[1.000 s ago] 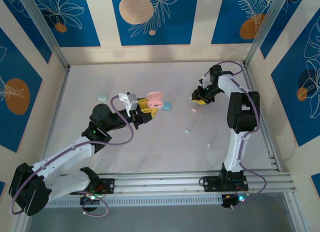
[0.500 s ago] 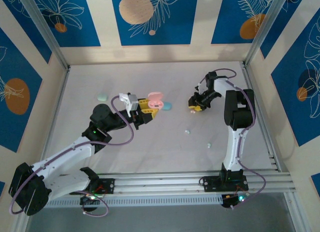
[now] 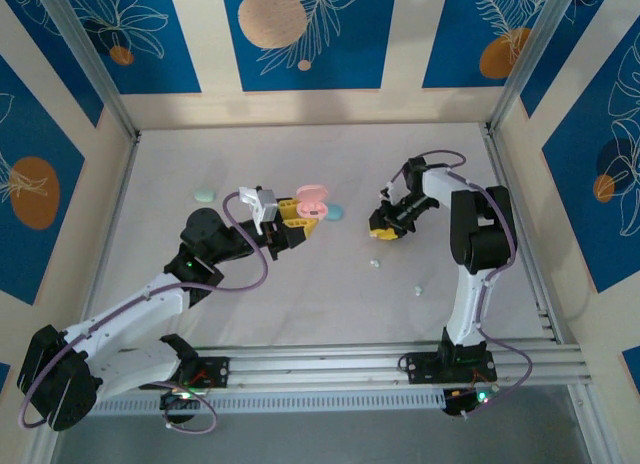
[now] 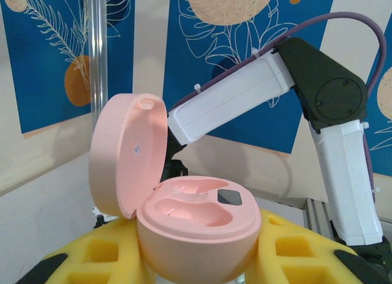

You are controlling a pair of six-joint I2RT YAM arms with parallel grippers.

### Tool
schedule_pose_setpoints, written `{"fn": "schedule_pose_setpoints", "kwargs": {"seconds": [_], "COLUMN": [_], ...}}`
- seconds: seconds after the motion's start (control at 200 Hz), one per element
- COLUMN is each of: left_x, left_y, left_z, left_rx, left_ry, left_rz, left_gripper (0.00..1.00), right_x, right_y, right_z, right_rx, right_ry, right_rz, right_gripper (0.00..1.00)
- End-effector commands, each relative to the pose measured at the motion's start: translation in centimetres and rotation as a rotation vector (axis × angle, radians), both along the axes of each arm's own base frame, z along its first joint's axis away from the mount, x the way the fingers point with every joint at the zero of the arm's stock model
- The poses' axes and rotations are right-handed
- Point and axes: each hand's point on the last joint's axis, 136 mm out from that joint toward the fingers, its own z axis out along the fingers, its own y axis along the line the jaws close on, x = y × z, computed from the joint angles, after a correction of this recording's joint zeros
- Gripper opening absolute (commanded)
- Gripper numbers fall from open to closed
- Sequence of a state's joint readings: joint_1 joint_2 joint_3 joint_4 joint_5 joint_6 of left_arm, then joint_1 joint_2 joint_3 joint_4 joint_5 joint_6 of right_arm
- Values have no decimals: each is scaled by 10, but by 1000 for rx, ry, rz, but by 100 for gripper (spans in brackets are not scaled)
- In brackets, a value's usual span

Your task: Insert wireless bluetooth earbuds into charging case

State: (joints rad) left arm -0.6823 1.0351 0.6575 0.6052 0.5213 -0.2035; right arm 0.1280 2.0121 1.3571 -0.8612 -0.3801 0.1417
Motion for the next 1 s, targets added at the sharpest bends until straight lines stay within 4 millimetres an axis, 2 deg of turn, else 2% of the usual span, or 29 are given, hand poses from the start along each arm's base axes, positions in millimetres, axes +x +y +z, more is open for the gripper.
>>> {"fn": "schedule_pose_setpoints", "kwargs": {"seconds": [0.0,0.15,0.375,0.67,0.995], "left_x": [-4,-5,-4,-4,-2], "left_y": [-1,0,2,0,-1], "left_z": [19,18,17,14,14], "left_rx": [-36,-32,-25,-16,-13], "left_ry": [-27,-25,-28,-26,-25], "left_rz": [-5,-1,12,6,9], "left_gripper": [31,31,31,31,31], "right_x": [-7,3,9,9,17], "right_y": [13,-4,-14,-11,-12], "right_z": [17,16,15,-8,-12], "right_rx": [53,-68,-116,-107,-125], "right_ry": [-14,-47,-39,25,37], "right_rz": [6,-60,-213,-264,-285], "right_gripper": [37,36,36,32,31]}}
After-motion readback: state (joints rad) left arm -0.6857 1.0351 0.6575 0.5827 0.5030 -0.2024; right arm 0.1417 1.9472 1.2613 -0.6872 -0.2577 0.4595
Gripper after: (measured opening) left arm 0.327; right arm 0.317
